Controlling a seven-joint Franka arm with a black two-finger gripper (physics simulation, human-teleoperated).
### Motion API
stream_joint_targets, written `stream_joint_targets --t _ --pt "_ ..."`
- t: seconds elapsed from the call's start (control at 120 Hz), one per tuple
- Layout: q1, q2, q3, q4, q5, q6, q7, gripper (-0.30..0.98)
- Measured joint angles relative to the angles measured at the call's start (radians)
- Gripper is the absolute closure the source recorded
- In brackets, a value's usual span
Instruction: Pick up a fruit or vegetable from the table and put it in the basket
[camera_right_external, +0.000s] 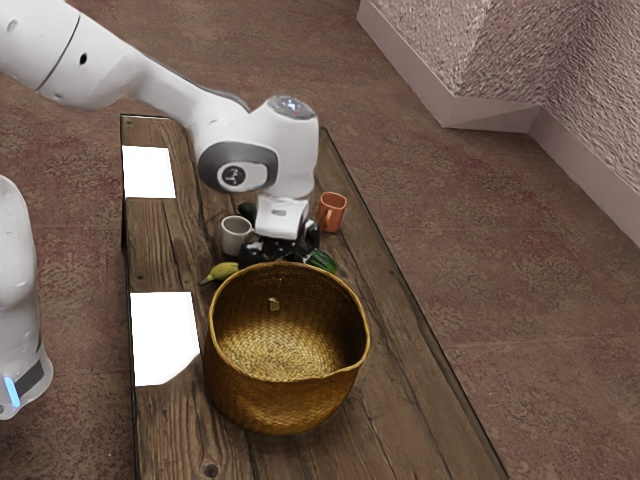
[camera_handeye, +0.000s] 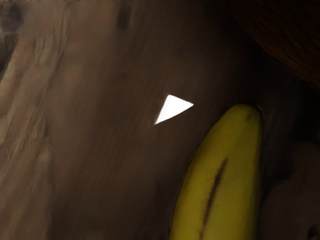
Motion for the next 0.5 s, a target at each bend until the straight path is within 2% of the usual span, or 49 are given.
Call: stream_joint_targets --t 0.283,0.5 --pt "0.001 -0.011 0.028 -0.021 -0.024 -0.006 -0.001 0.00" --pt "0.010 -0.037 0.049 -0.027 -0.026 -0.101 -0.036 0.00"
